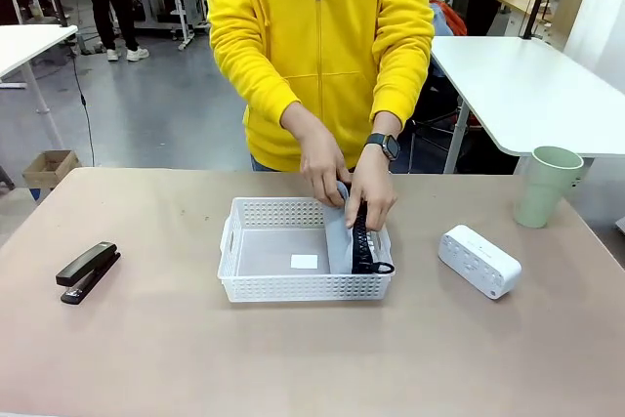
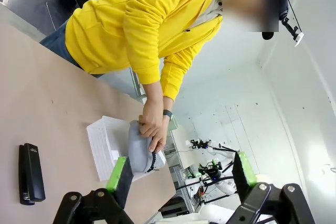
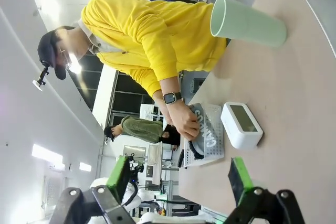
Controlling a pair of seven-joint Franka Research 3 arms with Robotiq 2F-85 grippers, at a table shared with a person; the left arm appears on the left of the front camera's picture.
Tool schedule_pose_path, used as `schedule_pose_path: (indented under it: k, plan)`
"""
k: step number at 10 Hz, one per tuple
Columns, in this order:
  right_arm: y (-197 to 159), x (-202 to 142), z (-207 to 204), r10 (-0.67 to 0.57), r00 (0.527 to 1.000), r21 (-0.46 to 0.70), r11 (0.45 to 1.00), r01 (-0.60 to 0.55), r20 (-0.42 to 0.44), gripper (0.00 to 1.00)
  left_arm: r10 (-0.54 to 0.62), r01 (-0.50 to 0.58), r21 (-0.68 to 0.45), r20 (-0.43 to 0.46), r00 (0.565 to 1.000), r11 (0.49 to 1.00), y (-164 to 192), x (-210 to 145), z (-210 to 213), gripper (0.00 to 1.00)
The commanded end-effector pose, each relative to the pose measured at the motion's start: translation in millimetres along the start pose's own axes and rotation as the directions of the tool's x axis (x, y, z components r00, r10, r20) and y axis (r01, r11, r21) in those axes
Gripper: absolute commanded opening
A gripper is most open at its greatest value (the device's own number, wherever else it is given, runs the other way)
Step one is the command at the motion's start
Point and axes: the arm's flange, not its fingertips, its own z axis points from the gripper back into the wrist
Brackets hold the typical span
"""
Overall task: Efficiently arrange items inside the basket to fit them all.
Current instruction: Pick up the Digital clock and place it inside the Organizing basket.
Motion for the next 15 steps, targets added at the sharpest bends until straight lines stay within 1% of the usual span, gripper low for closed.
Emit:
schedule_pose_path:
  k: [1,2,3,4,5,11,12,13,14,15]
  plan:
    - [10.4,-3.0,-12.4,0.056,0.998,-0.047,0.997,-0.057,-0.031,1.0,-0.021,0.021,-0.007,-0.009,1.0,1.0,-0.8,-0.2,1.4,1.0]
    - [19.3,-4.3,-25.4,0.083,0.996,-0.074,0.994,-0.086,-0.046,1.0,-0.021,0.021,-0.007,-0.009,1.0,1.0,-0.8,-0.2,1.4,1.0]
    - [22.4,-5.5,-31.4,0.082,0.995,-0.086,0.992,-0.087,-0.058,1.0,-0.021,0.021,-0.007,-0.009,1.0,1.0,-0.8,-0.2,1.4,1.0]
    - [20.5,-3.6,-31.9,0.026,0.999,-0.11,0.994,-0.029,-0.027,1.0,-0.021,0.021,-0.007,-0.009,1.0,1.0,-0.8,-0.2,1.4,1.0]
    - [15.6,4.8,-21.3,0.051,0.997,-0.05,0.997,-0.054,-0.054,1.0,-0.021,0.021,-0.007,-0.009,1.0,1.0,-0.8,-0.2,1.4,1.0]
    - [15.6,4.8,-21.3,0.051,0.997,-0.05,0.997,-0.054,-0.054,1.0,-0.021,0.021,-0.007,-0.009,1.0,1.0,-0.8,-0.2,1.4,1.0]
    - [15.8,6.2,-23.9,0.047,0.997,-0.067,0.996,-0.051,-0.053,1.0,-0.021,0.021,-0.007,-0.009,1.0,1.0,-0.8,-0.2,1.4,1.0]
    - [27.2,1.6,-43.3,0.088,0.995,-0.134,0.986,-0.094,-0.05,1.0,-0.021,0.021,-0.007,-0.009,1.0,1.0,-0.8,-0.2,1.4,1.0]
    - [40.3,-7.0,-67.9,0.14,0.985,-0.172,0.973,-0.155,-0.099,1.0,-0.021,0.021,-0.007,-0.009,1.0,1.0,-0.8,-0.2,1.4,1.0]
    - [53.8,-19.1,-102.7,0.178,0.968,-0.257,0.941,-0.221,-0.179,1.0,-0.021,0.021,-0.007,-0.009,1.0,1.0,-0.8,-0.2,1.4,1.0]
